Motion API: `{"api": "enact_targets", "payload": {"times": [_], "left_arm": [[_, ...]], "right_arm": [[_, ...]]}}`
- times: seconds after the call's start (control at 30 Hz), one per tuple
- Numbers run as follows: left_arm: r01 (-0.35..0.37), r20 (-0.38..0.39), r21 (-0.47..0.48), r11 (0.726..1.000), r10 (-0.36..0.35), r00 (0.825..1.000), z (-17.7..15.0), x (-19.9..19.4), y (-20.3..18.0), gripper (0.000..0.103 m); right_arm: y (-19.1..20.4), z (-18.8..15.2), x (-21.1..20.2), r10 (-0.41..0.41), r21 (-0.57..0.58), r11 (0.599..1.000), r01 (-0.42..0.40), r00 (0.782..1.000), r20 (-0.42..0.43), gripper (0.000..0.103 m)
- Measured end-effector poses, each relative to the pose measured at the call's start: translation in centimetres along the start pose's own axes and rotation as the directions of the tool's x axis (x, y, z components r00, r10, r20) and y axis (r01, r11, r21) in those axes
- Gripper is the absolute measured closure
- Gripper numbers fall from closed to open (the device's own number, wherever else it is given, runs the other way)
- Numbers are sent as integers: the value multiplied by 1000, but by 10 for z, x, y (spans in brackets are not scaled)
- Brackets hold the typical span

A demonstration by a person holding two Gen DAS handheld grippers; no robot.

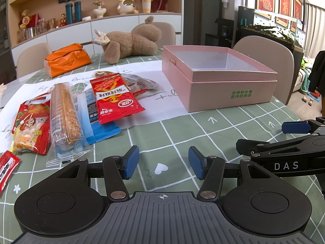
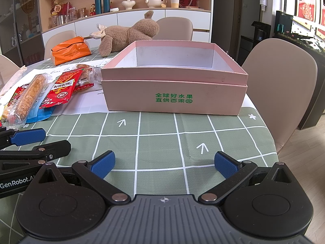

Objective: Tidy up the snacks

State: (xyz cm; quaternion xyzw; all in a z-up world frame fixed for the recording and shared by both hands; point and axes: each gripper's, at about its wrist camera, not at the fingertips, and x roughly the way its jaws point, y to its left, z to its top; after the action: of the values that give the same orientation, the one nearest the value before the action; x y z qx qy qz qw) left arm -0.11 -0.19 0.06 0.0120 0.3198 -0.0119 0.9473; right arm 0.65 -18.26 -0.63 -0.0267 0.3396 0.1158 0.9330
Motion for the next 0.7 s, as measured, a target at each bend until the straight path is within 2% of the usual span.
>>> {"api": "enact_targets", "payload": {"times": [0.7], "left_arm": [[2,0,-2,1000,-2,1000,-1,-1,-1,43]], "right_arm": [[-1,1,1,0,0,1000,0,1000,0,0]]}}
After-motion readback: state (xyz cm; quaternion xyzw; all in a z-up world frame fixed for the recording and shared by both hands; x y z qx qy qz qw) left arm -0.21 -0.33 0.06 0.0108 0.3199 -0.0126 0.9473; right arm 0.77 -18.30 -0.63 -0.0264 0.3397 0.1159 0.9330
